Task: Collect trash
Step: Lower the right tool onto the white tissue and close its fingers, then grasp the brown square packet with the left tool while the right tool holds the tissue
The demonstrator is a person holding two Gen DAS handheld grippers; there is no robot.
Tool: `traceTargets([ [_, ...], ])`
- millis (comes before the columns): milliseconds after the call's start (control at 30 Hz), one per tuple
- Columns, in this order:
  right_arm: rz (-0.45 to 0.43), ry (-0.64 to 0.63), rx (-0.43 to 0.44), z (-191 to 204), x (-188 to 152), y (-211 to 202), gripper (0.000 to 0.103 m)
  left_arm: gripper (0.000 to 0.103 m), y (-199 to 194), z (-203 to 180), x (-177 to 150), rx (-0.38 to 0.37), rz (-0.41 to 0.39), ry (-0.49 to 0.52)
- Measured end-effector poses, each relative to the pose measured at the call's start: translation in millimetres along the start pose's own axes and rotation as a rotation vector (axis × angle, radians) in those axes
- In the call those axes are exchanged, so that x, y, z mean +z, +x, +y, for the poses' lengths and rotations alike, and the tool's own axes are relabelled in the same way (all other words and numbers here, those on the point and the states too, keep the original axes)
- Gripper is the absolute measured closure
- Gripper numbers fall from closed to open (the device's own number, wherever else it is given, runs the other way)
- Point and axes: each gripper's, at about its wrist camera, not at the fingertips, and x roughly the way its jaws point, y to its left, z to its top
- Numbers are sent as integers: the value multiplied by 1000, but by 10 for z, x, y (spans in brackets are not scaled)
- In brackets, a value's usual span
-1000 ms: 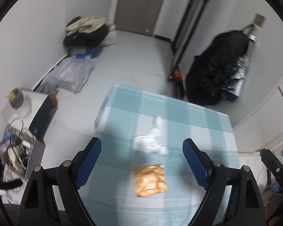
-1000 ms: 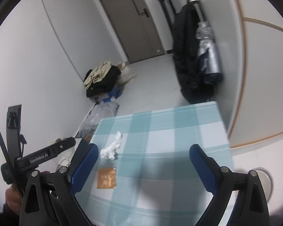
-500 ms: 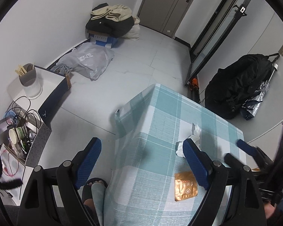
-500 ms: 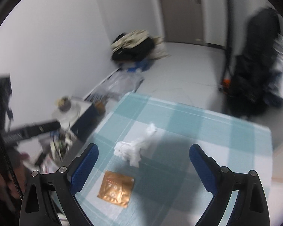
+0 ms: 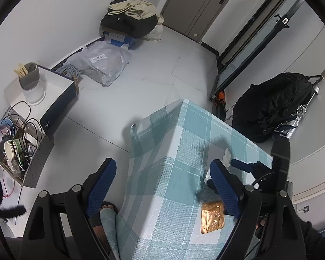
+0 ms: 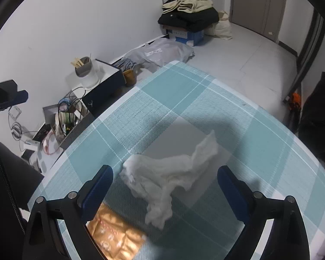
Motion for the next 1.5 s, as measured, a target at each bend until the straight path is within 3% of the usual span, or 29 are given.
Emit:
traceTargets([
  [233, 23, -54, -19, 91, 34, 115, 9, 17, 3, -10, -14, 2, -2, 7],
  [333, 16, -59, -40, 96, 33, 113, 17, 17, 6, -12, -24, 8, -2, 8],
  [467, 6, -55, -82, 65, 28, 76, 39, 17, 12, -13, -32, 16, -2, 13],
  [667, -1, -5, -102, -4, 6, 0, 82, 17, 77, -73, -79, 29, 19, 49],
  [733, 2, 18, -103, -35, -4, -15, 90, 17, 115, -102, -116, 37, 34, 68],
  [1133, -56, 158, -138, -236, -232, -369, 94, 17, 391, -476, -402, 30, 170, 244],
  [1500, -148, 265, -211, -404, -722, -927, 94, 17, 655, -925, -735, 42, 284, 410],
])
